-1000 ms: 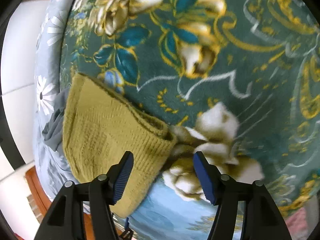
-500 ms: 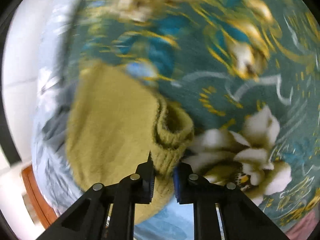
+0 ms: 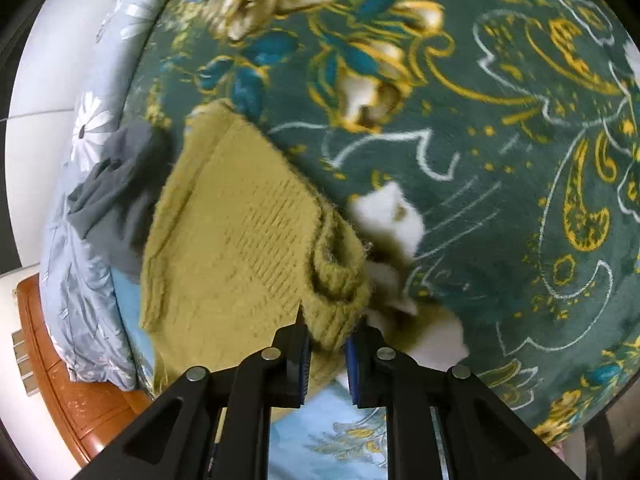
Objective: Fold clothes
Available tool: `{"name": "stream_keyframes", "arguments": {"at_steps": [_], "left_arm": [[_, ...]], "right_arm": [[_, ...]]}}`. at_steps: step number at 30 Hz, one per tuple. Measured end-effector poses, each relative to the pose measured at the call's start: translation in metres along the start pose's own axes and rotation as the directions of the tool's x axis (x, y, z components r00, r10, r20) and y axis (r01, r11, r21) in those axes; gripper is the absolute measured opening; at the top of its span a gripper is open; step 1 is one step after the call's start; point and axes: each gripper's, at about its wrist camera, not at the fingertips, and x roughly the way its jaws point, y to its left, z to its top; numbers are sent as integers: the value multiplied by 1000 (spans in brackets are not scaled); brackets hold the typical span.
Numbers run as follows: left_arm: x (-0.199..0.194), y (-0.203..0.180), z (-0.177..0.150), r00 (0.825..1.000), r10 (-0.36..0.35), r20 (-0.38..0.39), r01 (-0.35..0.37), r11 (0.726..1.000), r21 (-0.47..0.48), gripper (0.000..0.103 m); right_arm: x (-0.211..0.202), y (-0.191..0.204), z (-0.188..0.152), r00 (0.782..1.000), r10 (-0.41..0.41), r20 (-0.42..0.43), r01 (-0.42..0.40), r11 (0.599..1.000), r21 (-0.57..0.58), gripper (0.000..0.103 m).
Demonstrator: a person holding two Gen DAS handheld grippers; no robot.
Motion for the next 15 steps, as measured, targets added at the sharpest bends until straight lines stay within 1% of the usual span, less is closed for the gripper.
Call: {"name": "stream_keyframes", "arguments": {"at_steps": [1,2,3,4,6,7,9,10,11,12,14,15], "left_arm": [[-3,-4,0,1000,4,5,-5,1000,23,17],[-8,-11,-1,1000,22,15,-23,997,69,23],[-13,-19,-1,999,38,25,-41,993,114,29],[-18,-26,-2,998,54,36,-59,985,159,31],[-27,-42,-2,995,85,60,-97,964,247,39],[-30,-53,-1,992,103,78,-123,941,314,42],[-32,-77,2,984,135,114,-173,866,469,52],[-30,-87,3,982,145,121,-187,822,537,55],[-25,-98,2,981,151,118,-192,772,606,58],[-19,-108,2,982,157,107,-188,715,673,60],[-11,-127,5,981,174,89,-180,622,762,65],[-7,-133,5,977,192,88,-184,569,802,65]], "right_arm": [[-1,1,1,1000,6,1,-6,1000,0,16],[-2,4,2,1000,1,0,-1,1000,-16,19],[-4,8,3,1000,-12,-2,12,999,-43,20],[-6,12,4,1000,-24,-3,24,997,-70,20],[-13,17,6,999,-51,5,51,993,-108,22],[-17,19,7,998,-64,12,65,990,-125,23],[-25,23,10,996,-91,26,94,983,-157,25],[-29,23,10,995,-97,33,101,981,-166,25],[-33,22,10,995,-95,42,101,981,-165,25],[-36,22,9,994,-95,50,102,982,-162,25],[-42,23,4,993,-103,59,111,981,-161,25],[-46,21,2,992,-114,62,122,979,-164,25]]}}
